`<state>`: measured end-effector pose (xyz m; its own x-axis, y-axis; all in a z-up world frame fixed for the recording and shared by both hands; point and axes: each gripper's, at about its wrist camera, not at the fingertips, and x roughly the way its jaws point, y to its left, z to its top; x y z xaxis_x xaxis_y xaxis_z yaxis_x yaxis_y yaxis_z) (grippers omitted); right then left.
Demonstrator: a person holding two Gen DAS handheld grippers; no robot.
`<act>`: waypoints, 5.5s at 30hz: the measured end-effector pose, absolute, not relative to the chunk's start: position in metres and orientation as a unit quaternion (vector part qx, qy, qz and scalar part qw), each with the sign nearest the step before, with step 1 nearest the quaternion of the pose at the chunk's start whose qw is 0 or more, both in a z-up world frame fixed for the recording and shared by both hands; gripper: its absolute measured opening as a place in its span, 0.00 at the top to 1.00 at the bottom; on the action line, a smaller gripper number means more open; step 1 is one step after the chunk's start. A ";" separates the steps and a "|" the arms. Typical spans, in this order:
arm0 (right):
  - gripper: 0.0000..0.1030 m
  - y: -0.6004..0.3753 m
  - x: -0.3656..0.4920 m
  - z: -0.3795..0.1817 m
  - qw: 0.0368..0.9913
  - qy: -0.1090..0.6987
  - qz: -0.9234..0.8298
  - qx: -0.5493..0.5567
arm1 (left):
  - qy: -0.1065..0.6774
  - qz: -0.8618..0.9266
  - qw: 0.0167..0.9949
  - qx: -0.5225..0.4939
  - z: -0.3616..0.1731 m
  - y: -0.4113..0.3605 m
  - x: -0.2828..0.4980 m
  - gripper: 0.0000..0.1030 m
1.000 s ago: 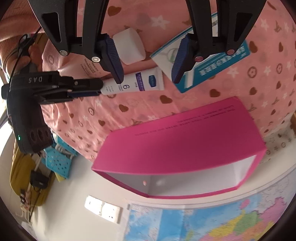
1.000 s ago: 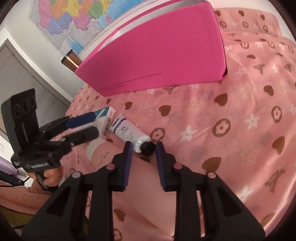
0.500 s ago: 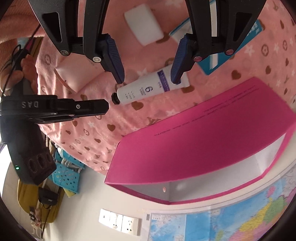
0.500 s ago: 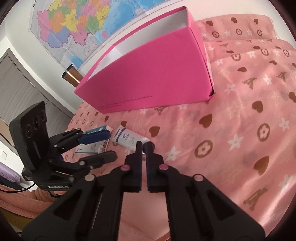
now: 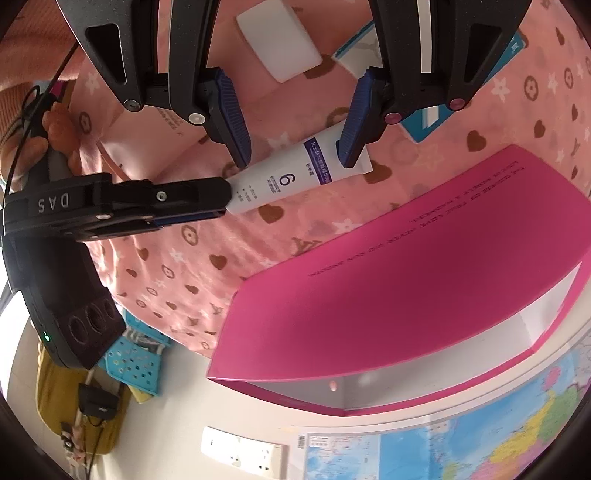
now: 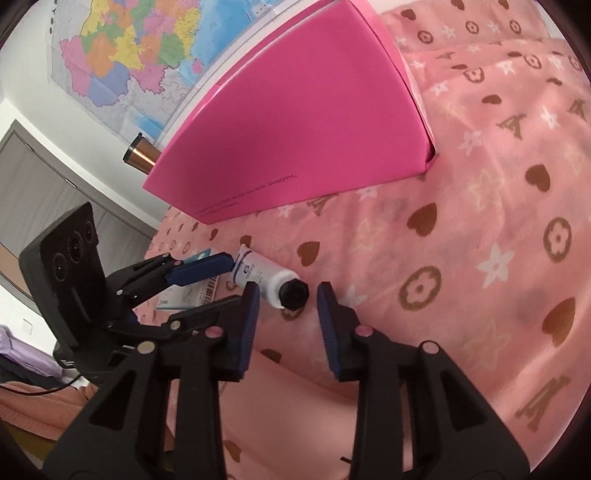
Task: Organize rigid objects
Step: 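Grasp the white tube by its black cap with the right tool, then carry the white tube into the magenta box and open the right tool, then move the right tool to the blue-and-white medicine box on the bed, then grasp the medicine box by its edge with the right tool and lift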
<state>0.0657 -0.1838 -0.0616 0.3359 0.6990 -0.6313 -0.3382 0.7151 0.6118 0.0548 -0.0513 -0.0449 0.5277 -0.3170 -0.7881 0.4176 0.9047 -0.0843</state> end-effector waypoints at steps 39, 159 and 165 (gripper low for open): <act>0.59 -0.173 0.086 -0.055 0.794 0.452 0.326 0.244 | 0.426 -0.194 0.883 0.027 -0.042 -0.054 0.069 0.57; 0.54 -0.033 0.074 -0.059 0.770 0.495 0.403 0.021 | 0.429 -0.068 0.891 -0.134 -0.046 0.085 -0.024 0.56; 0.54 -0.033 0.071 -0.057 0.778 0.487 0.398 0.016 | 0.430 -0.072 0.890 -0.135 -0.044 0.081 -0.023 0.57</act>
